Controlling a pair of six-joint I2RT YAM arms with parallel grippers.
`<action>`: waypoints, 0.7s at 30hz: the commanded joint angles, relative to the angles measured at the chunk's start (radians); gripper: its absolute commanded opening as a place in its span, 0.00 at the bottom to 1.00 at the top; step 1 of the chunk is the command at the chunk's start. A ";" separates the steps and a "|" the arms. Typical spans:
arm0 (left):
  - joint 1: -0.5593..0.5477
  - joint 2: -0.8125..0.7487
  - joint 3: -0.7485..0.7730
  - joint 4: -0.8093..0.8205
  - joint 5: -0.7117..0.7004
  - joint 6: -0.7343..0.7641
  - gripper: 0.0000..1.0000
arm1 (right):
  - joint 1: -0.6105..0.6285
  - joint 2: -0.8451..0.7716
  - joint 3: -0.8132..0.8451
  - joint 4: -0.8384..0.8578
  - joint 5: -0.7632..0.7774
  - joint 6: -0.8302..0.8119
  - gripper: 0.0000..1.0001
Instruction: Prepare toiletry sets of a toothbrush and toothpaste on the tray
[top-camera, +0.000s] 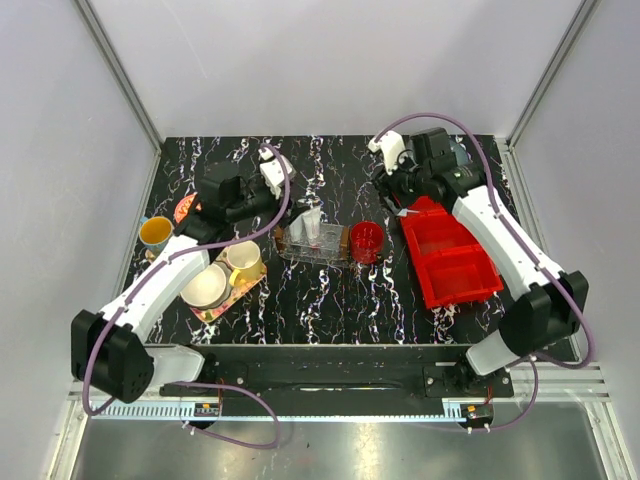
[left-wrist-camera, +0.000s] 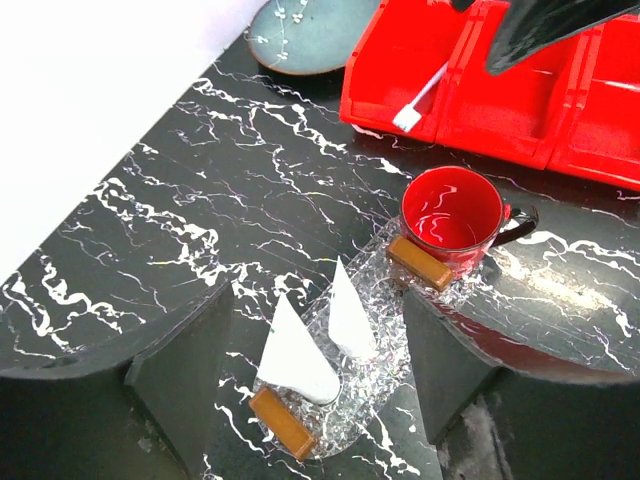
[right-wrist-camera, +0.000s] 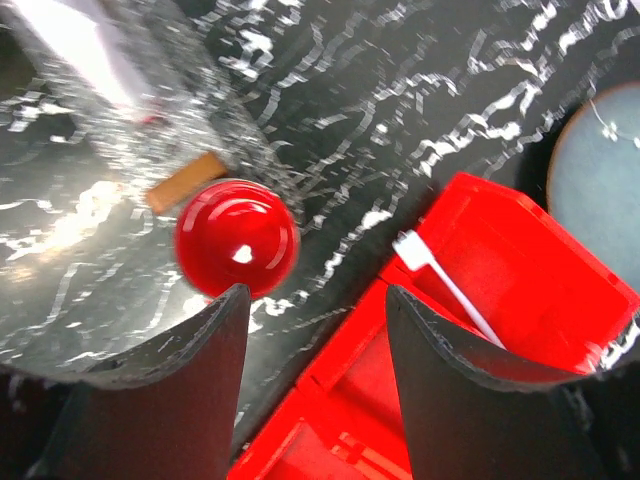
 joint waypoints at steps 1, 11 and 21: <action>0.009 -0.088 0.023 -0.003 -0.041 -0.015 0.74 | -0.079 0.074 0.047 0.030 0.083 -0.087 0.62; 0.027 -0.126 0.017 -0.074 -0.062 -0.001 0.80 | -0.151 0.246 0.050 0.031 0.087 -0.284 0.66; 0.036 -0.128 -0.007 -0.072 -0.066 0.017 0.82 | -0.153 0.413 0.101 0.051 0.115 -0.358 0.71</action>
